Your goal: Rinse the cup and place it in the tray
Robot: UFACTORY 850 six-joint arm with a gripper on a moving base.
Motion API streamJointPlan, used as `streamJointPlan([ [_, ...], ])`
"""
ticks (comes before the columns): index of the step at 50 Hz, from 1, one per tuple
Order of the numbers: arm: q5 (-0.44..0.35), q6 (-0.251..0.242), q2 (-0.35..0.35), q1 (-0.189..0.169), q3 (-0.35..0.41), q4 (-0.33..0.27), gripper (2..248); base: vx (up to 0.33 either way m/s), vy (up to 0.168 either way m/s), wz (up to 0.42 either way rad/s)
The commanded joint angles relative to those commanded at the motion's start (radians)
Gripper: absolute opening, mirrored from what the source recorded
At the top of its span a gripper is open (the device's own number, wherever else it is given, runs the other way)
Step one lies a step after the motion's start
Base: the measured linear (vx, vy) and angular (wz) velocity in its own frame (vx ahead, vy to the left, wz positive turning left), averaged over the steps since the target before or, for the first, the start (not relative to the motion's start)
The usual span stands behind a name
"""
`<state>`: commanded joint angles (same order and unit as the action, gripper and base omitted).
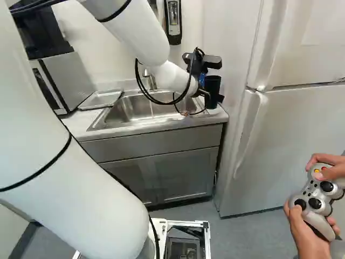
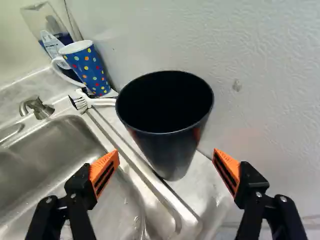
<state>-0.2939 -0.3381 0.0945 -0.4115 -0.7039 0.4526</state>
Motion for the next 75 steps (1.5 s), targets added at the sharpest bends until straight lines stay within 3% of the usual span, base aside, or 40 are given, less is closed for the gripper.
streamJointPlan([
  [5, 0.0, -0.051, 0.0, 0.0, 0.0, 0.0, 247, 0.0, 0.0, 0.0],
  [41, -0.01, -0.051, 0.0, 0.0, 0.0, 0.0, 247, 0.0, 0.0, 0.0],
  [75, -0.086, -0.051, 0.0, 0.0, 0.0, 0.0, 247, 0.0, 0.0, 0.0],
])
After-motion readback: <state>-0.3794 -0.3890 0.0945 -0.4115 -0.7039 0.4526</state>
